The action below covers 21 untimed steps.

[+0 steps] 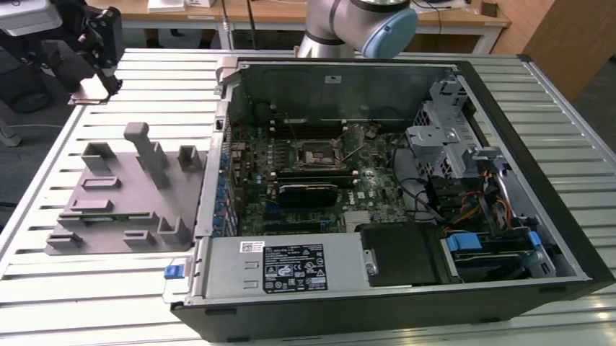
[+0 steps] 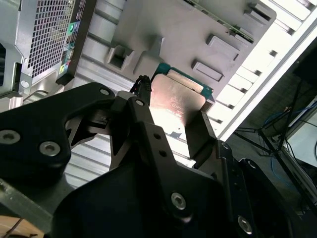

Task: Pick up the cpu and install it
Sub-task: 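Pick up the cpu and move it towards the insertion slot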

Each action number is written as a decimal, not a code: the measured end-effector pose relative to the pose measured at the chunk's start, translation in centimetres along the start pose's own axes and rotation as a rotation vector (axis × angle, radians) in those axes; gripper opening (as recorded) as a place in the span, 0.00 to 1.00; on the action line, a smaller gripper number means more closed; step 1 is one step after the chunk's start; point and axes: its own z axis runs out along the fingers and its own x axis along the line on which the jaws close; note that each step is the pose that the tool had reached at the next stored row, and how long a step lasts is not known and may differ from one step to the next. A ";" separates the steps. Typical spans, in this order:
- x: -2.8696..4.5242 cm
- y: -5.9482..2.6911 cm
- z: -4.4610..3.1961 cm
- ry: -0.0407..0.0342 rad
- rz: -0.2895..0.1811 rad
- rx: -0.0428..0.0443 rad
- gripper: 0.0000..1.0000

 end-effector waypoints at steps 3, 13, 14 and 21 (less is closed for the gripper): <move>-0.30 0.02 0.01 -0.0001 0.000 0.0000 0.53; -1.10 0.07 0.03 0.0000 0.000 0.0000 0.53; -1.20 0.08 0.03 -0.0001 0.000 0.0000 0.53; -1.94 0.12 0.05 -0.0001 0.000 0.0000 0.53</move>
